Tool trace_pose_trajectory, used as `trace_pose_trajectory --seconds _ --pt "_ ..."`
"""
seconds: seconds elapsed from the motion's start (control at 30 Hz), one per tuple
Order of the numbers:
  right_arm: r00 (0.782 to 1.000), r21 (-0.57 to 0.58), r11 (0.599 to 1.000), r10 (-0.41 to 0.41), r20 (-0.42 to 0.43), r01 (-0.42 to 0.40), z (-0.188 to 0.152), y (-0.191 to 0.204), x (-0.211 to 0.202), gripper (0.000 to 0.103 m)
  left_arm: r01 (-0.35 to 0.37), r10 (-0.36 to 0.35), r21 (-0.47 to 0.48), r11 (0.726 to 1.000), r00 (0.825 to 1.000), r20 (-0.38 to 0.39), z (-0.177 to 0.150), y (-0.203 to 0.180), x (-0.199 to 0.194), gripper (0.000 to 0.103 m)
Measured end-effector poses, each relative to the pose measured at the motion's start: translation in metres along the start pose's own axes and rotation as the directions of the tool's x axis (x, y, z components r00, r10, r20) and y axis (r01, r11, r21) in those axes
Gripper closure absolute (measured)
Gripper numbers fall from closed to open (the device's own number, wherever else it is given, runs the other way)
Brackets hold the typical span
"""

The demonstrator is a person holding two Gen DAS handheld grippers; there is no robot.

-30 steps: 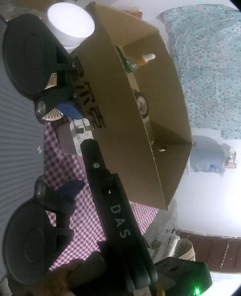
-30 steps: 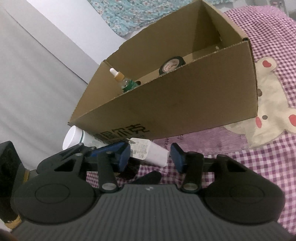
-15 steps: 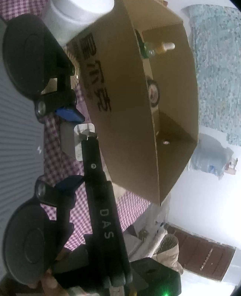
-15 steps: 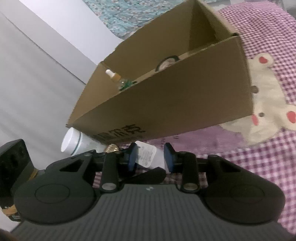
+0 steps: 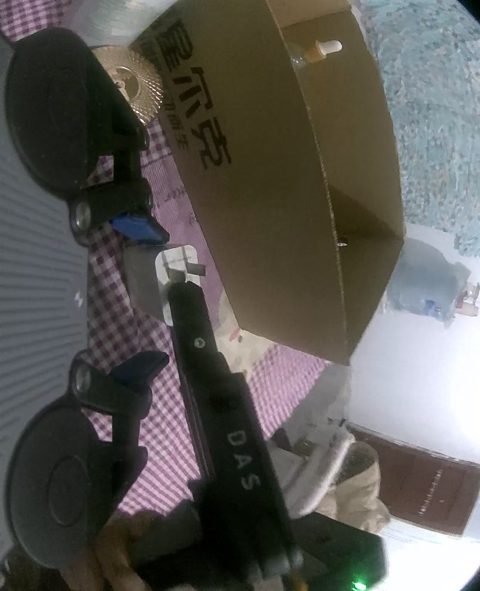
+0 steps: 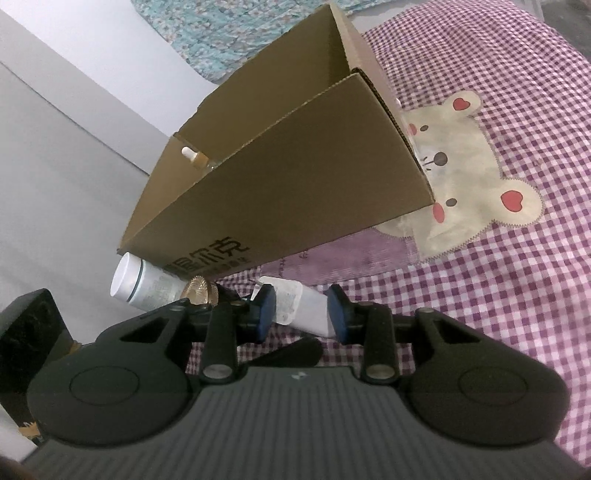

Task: Organize rigid objects
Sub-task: 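Close the right gripper around the white plug charger, then lift the charger into the box and open the right gripper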

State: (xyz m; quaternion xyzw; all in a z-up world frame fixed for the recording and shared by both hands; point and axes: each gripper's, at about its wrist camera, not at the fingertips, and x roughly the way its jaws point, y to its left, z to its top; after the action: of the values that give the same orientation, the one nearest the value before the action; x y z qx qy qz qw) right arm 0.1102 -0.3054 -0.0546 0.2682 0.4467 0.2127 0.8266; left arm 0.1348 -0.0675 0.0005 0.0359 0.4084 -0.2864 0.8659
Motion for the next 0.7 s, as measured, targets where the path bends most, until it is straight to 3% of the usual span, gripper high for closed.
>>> trace_pose_trajectory --seconds 0.23,0.43,0.7 --pt "1.000 0.002 1.000 0.016 -0.005 -0.016 0.001 0.002 0.005 0.071 -0.050 0.050 0.037 0.998 0.999 -0.005 0.002 -0.007 0.015 0.039" --pt "0.999 0.004 0.999 0.032 -0.006 -0.032 0.002 -0.001 0.006 0.071 -0.086 0.087 0.019 0.996 0.996 -0.011 0.004 -0.004 0.024 0.054" --pt "1.000 -0.013 0.999 0.030 0.000 -0.030 0.002 0.004 0.007 0.071 -0.084 0.084 0.000 0.996 0.996 0.011 0.003 -0.005 0.023 0.056"
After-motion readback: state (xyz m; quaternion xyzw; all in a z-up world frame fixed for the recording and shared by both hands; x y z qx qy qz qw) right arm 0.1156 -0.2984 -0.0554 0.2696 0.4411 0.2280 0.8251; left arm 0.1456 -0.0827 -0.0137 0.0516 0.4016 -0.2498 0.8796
